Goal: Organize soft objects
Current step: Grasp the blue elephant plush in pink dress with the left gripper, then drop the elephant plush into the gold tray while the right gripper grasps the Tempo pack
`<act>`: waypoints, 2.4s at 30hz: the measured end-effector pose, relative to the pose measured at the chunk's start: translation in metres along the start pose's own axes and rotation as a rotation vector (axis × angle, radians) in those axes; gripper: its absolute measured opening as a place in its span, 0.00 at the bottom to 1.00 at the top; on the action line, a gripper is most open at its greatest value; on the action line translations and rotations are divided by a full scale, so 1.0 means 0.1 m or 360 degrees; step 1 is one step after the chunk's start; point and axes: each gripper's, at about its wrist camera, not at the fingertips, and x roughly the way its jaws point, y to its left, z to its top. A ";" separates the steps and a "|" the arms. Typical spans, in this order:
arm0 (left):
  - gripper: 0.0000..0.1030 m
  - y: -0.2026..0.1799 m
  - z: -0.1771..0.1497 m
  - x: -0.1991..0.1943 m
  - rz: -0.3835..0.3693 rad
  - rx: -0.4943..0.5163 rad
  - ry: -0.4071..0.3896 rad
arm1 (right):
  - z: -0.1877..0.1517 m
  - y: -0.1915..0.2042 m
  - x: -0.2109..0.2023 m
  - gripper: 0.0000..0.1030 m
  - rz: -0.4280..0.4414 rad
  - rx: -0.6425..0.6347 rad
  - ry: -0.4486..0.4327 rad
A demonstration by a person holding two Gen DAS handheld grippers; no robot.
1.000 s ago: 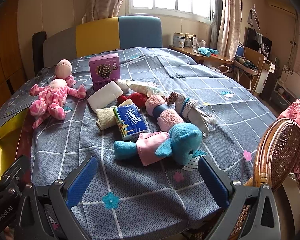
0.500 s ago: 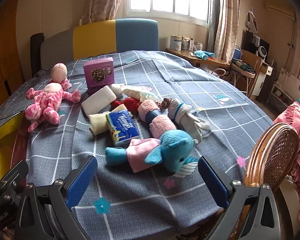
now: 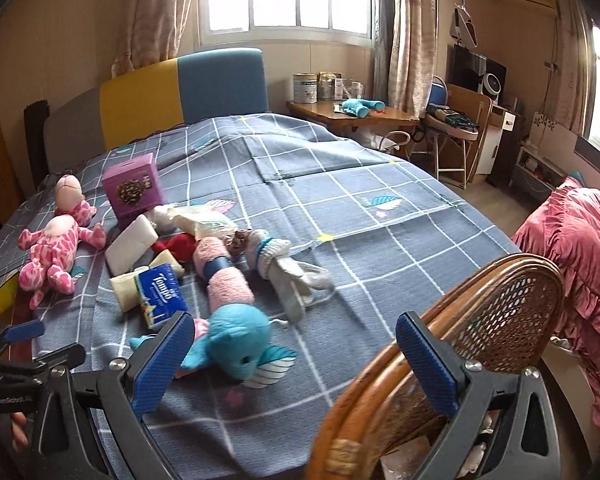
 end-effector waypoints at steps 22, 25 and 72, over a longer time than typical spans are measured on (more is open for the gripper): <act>0.32 -1.20 0.19 0.95 -0.0385 0.0765 0.0167 | 0.20 -0.50 0.18 0.94 0.0072 0.0113 0.0082; 0.32 -1.01 0.20 0.70 -0.0446 0.0622 0.0095 | 0.38 -0.46 0.34 0.90 0.0191 0.0104 0.0153; 0.55 2.85 -0.91 -0.78 0.0247 -0.1338 -0.0204 | 0.17 1.45 2.14 0.52 0.0583 -0.0685 0.0792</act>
